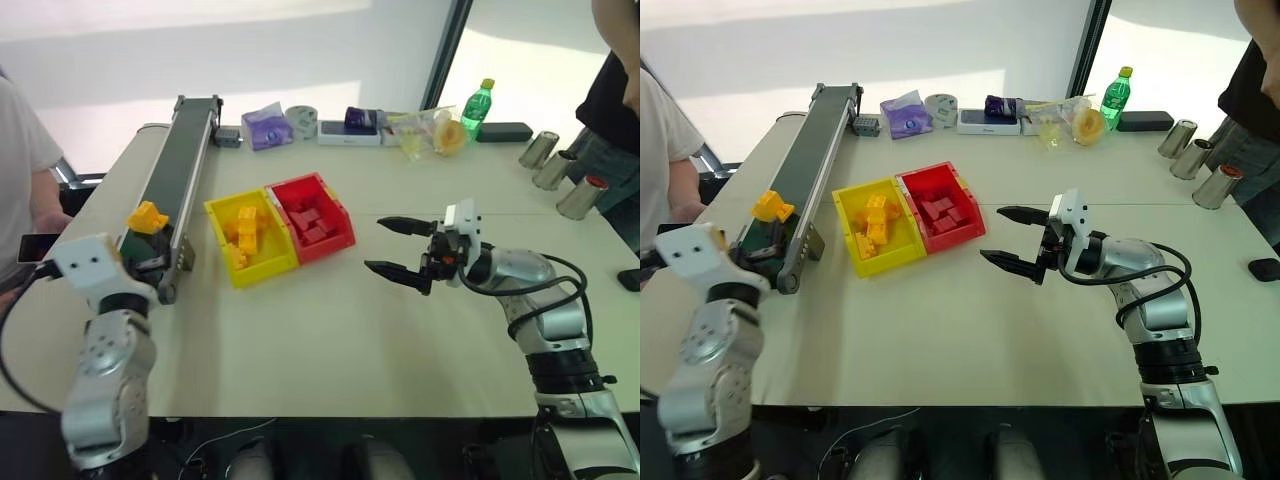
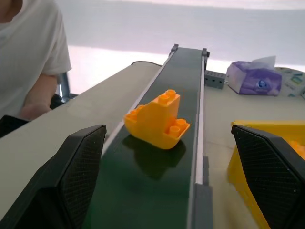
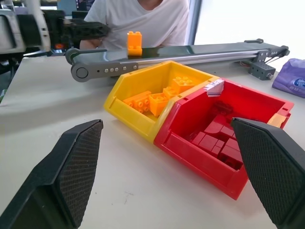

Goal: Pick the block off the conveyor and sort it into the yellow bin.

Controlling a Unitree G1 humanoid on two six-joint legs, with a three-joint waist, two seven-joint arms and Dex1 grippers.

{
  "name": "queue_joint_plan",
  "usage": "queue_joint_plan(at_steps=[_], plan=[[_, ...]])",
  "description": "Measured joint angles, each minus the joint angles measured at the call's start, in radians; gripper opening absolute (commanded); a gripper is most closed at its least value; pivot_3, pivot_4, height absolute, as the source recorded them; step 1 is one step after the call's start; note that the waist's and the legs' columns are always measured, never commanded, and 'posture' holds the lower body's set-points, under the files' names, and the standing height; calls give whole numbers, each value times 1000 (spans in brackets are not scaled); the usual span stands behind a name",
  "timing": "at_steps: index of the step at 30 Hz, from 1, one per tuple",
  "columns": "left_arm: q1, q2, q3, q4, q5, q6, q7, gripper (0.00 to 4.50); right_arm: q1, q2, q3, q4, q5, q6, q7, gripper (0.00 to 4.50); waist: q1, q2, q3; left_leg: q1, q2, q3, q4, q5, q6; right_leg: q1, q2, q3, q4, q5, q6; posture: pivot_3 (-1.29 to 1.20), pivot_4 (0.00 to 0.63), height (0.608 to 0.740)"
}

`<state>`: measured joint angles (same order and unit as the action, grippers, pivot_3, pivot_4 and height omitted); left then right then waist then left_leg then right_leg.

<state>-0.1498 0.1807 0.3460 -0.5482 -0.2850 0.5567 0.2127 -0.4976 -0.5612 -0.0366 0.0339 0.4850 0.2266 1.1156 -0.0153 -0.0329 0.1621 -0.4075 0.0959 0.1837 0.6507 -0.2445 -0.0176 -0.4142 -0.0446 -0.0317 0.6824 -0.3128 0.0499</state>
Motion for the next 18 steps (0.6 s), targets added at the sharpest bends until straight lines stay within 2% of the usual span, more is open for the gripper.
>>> queue_joint_plan(at_steps=[4,14,17,18], plan=[[-48,-40,-37,20,72,20,76,4450,4,-1,-2,0,0,0,-1,4500,-2,0,0,0,0,0,-1,0,0,0,1,0,0,0,0,0,150,740],[-52,-127,-8,65,181,65,209,4450,8,-4,-4,-32,2,22,-22,4500,2,0,0,0,0,0,0,0,0,0,0,0,0,0,0,0,150,740],[-70,-152,27,71,134,55,172,3665,8,-5,-4,-41,2,32,-28,4500,4,0,0,0,0,0,0,0,0,0,0,0,0,0,0,0,150,740],[-76,-162,32,74,112,50,158,3168,8,-5,-4,-46,2,35,-30,4500,5,0,0,0,0,0,0,0,0,0,0,0,0,0,0,0,150,740]])
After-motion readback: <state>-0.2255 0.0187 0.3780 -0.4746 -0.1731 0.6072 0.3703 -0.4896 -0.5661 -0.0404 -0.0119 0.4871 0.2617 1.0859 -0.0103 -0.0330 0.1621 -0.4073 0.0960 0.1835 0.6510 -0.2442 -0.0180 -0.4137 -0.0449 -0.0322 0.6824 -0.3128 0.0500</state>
